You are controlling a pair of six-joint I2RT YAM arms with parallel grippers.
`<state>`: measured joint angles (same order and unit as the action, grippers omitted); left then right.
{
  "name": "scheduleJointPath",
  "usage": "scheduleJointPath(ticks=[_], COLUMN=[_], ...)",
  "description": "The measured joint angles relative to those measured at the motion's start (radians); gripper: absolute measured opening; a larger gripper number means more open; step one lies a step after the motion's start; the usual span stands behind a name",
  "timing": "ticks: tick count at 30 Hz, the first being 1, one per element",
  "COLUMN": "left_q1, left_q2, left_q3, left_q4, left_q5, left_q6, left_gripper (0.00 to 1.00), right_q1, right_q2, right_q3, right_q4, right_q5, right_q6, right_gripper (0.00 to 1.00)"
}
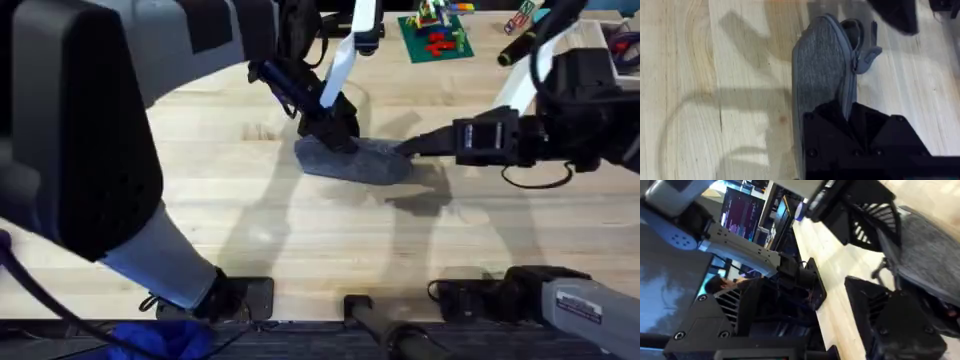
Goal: Unzip the bag, pick up the pens from the table one at a time and place them inside, then zip the bag closed.
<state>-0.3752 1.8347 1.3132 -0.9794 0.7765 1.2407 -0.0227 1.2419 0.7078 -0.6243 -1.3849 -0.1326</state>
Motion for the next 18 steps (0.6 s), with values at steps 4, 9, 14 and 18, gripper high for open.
scheduleJointPath(ticks=[4, 9, 14, 18], left_q1=[0.000, 0.000, 0.000, 0.000], left_q2=[0.000, 0.000, 0.000, 0.000], left_q3=[0.000, 0.000, 0.000, 0.000], left_q4=[0.000, 0.000, 0.000, 0.000], left_q5=[0.000, 0.000, 0.000, 0.000], left_q6=[0.000, 0.000, 0.000, 0.000], left_gripper=[0.042, 0.042, 0.042, 0.042], right_q1=[0.010, 0.064, 0.116, 0.237], right_q2=[-0.092, -0.225, -0.331, -0.380], right_q3=[0.000, 0.007, 0.083, 0.220], right_q4=[-0.033, -0.168, -0.247, -0.297], right_q5=[0.010, 0.139, 0.340, 0.655], right_q6=[-0.003, -0.003, 0.002, 0.001], right_gripper=[0.996, 0.996, 0.996, 0.997])
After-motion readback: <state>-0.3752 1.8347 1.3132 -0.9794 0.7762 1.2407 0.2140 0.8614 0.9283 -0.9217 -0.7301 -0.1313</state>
